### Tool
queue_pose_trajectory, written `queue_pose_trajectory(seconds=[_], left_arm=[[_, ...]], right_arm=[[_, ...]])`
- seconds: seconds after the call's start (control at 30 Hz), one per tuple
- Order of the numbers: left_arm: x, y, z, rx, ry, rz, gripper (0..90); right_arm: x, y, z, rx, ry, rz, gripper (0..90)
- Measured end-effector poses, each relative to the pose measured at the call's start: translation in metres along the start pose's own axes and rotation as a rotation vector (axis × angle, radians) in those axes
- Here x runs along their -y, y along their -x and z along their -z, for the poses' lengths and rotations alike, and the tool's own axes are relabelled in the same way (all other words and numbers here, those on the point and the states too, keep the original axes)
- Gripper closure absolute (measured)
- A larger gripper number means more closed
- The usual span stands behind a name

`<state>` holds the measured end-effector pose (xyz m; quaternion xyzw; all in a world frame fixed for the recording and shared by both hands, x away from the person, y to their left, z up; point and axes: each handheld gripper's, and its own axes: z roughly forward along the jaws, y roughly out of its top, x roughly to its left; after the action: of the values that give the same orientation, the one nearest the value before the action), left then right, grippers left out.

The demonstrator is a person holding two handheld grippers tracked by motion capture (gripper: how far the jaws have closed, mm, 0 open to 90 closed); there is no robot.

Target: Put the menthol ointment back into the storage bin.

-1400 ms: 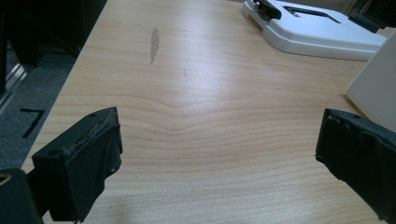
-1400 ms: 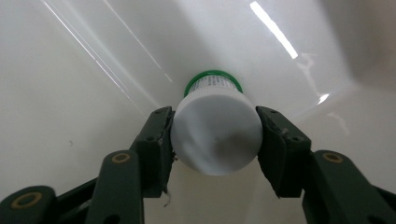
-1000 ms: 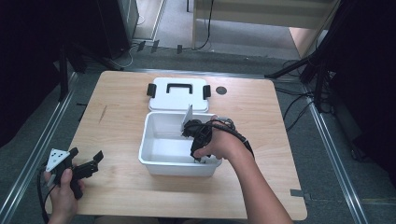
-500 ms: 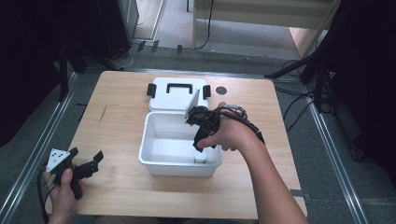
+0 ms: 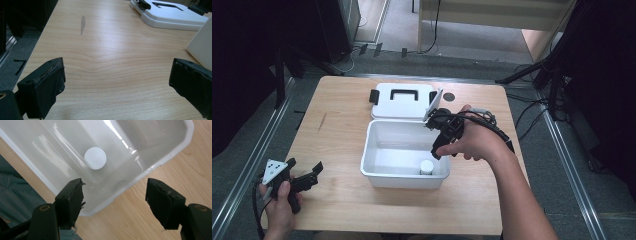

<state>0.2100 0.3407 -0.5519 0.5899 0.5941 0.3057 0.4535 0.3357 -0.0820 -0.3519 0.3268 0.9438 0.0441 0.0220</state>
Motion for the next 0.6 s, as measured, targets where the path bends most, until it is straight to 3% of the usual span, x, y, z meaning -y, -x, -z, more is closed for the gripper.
queue_pose_trajectory(seconds=[0.6], left_arm=[[0.000, 0.000, 0.000, 0.002, 0.003, -0.002, 1.1]], right_arm=[[0.051, 0.036, 0.006, 0.018, 0.015, -0.093, 31.0]])
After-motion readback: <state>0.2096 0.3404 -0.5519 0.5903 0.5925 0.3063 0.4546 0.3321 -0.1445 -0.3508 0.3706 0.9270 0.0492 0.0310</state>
